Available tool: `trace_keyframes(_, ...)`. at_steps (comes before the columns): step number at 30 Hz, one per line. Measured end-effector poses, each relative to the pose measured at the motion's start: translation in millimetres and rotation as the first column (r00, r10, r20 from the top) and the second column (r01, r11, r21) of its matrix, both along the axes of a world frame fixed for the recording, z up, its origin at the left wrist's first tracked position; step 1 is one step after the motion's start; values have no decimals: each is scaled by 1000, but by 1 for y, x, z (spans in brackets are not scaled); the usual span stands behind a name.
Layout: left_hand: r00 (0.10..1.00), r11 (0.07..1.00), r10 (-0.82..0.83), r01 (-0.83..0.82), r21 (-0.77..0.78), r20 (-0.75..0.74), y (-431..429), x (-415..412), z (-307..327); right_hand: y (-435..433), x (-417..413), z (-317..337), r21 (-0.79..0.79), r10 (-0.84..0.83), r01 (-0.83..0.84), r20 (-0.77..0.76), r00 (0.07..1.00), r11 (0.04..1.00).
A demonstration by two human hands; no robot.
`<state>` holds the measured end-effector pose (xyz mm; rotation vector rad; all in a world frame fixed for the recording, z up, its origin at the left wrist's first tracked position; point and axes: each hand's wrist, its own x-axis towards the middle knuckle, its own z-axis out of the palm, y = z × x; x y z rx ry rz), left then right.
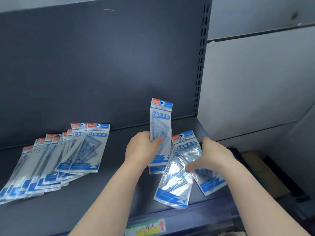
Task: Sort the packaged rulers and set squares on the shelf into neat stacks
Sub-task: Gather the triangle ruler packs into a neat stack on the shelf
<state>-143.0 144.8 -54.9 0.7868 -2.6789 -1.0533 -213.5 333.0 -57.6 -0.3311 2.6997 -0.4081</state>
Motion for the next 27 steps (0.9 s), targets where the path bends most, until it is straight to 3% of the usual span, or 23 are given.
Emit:
trace_keyframes(4,997,997,68,-67,22,-22,-13,7,-3,4,-5,3,-4,8,-8,14,1000,1000)
trace_keyframes(9,977,975,211,-212,-69,-23,-68,29,8,-14,-3,15,-228,14,-63,-207,978,972)
trace_keyframes(12,937,879,338,-279,-386,93,-106,47,11,-40,4,28,-304,40,-121,-261,965,945)
trace_keyframes(14,912,817,339,-166,-553,228,-119,58,10,-63,11,33,-399,65,-140,-197,978,906)
trace_keyframes(16,895,827,246,7,-563,373,-127,68,2,-90,20,33,-492,103,-144,-110,989,859)
trace_keyframes(18,864,820,240,63,-569,442,-137,79,-7,-117,29,28,-570,119,-115,-31,992,813)
trace_keyframes(24,932,856,230,-58,-513,279,-164,100,-1,-211,51,6,-758,164,67,225,961,649)
trace_keyframes(25,947,860,219,-73,-504,236,-166,101,2,-225,52,3,-756,160,68,224,961,651)
trace_keyframes(27,967,876,174,-65,-478,187,-168,100,5,-241,55,-1,-670,154,-4,164,974,742)
